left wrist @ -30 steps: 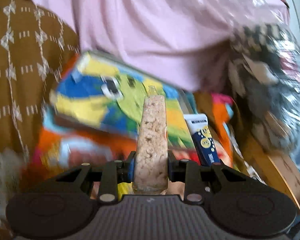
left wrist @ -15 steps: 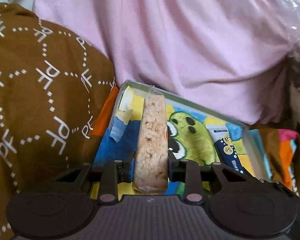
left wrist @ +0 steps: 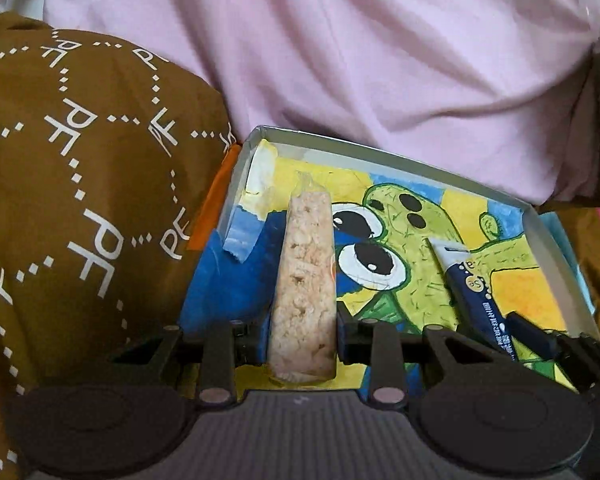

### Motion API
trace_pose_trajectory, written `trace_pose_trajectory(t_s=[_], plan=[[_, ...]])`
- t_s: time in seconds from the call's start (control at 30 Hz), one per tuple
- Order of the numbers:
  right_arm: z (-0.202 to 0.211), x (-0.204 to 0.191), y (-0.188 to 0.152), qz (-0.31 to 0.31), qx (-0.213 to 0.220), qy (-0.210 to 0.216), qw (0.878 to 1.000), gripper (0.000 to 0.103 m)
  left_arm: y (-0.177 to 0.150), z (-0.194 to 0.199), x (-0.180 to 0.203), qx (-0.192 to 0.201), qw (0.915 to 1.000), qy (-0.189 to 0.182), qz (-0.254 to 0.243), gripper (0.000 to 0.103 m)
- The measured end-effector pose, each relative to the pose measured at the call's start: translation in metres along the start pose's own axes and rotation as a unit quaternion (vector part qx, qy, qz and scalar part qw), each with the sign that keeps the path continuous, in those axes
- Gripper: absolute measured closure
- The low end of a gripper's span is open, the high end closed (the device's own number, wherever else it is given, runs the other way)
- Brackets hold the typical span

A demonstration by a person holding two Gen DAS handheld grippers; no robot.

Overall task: Organize snacks
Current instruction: 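Carry both held snacks into the grey tray and open both tools, then lift both tools back from the tray toward the remaining snacks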

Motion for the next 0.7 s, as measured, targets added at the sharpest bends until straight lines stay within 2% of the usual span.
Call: trace_pose_trajectory(t_s=[0.03, 0.07, 0.13, 0.17, 0.23, 0.3, 0.37, 0.7], plan=[[0.003, 0.001, 0.001, -0.003, 0.002, 0.004, 1.0, 0.036, 0.0, 0.0, 0.0, 0.0, 1.0, 0.0, 0.001, 0.068], [0.006, 0.001, 0.002, -0.006, 0.006, 0.007, 1.0, 0.031, 0.0, 0.002, 0.0, -0.001, 1.0, 0.0, 0.003, 0.063], [0.014, 0.002, 0.004, -0.009, 0.016, 0.011, 1.0, 0.016, 0.0, 0.004, -0.001, -0.002, 1.0, 0.0, 0.008, 0.052], [0.02, 0.003, 0.005, -0.013, 0.022, 0.015, 1.0, 0.014, 0.0, 0.007, -0.001, -0.001, 0.9999, 0.0, 0.011, 0.045], [0.03, 0.006, 0.008, -0.021, 0.032, 0.017, 0.999, 0.008, 0.001, 0.013, 0.0, 0.002, 0.9999, 0.002, 0.016, 0.042], [0.041, 0.009, 0.012, -0.034, 0.042, 0.021, 0.998, 0.005, 0.003, 0.022, 0.002, 0.007, 0.9998, -0.001, 0.018, 0.038], [0.056, 0.014, 0.016, -0.05, 0.051, 0.029, 0.997, 0.001, 0.006, 0.035, 0.005, 0.019, 0.9997, 0.0, 0.017, 0.027], [0.139, 0.039, 0.02, -0.096, 0.085, 0.055, 0.99, 0.001, 0.005, 0.123, 0.025, 0.09, 0.9959, -0.005, -0.006, 0.006]])
Point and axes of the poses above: each gripper's, at about its wrist camera, not at the fingertips, and z roughly against the way its jaws point, x to its right, y to its top, the point moved 4 cm from there along -z, roughly the way its jaws point, and after that the axes turned 13 degrees about -z, right-handed, at the moved point
